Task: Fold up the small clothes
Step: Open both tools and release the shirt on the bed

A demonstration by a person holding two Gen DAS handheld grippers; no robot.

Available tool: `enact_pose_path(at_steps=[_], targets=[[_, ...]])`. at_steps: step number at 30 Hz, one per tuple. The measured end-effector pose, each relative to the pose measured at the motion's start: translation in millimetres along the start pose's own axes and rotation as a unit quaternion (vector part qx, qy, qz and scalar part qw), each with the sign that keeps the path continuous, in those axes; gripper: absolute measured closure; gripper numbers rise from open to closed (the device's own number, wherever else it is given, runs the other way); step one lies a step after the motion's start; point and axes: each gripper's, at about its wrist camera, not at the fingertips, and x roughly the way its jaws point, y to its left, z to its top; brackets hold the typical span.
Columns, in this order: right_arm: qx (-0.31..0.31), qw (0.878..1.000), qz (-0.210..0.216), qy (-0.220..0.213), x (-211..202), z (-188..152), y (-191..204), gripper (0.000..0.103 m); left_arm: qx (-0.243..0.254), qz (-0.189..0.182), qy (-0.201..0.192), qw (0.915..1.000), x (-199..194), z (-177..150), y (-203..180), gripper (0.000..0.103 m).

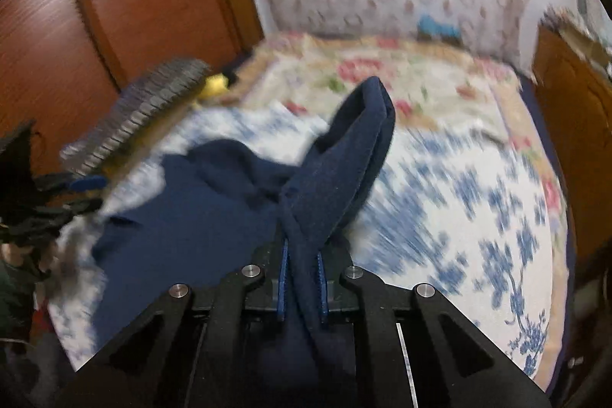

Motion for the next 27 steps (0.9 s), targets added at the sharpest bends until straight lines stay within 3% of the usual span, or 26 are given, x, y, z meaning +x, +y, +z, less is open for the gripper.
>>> enact_pose_path(at_steps=[3,7,10,11,14,21,27], targets=[[-0.026,0.999,0.033,-0.007,1.5,14.9,50.8,0.094,-0.015,0.02,-0.025,0.9994,-25.6,1.9,17.4,0.065],[-0.03,0.996,0.077,0.019,32.7,9.4,113.8,0.094,-0.027,0.048,-0.045,0.9975,-47.7,1.0,38.1,0.065],[-0.039,0.994,0.092,0.048,58.1,-2.6,142.7,0.085,-0.033,0.057,-0.051,0.9965,-53.0,1.7,44.2,0.065],[-0.046,0.993,0.092,0.054,61.6,-5.9,147.7,0.075,-0.032,0.057,-0.053,0.9964,-52.7,2.7,43.8,0.065],[-0.057,0.993,0.086,0.048,54.1,-10.3,145.2,0.052,-0.022,0.049,-0.056,0.997,-48.5,5.6,35.7,0.065],[-0.044,0.999,0.004,-0.026,-11.9,-12.9,93.8,0.048,0.012,0.011,-0.047,0.9988,-21.4,17.7,-1.2,0.065],[-0.043,0.998,-0.029,-0.024,-12.0,-30.8,68.3,0.036,0.024,-0.005,-0.03,0.9993,0.5,22.6,-21.2,0.065]])
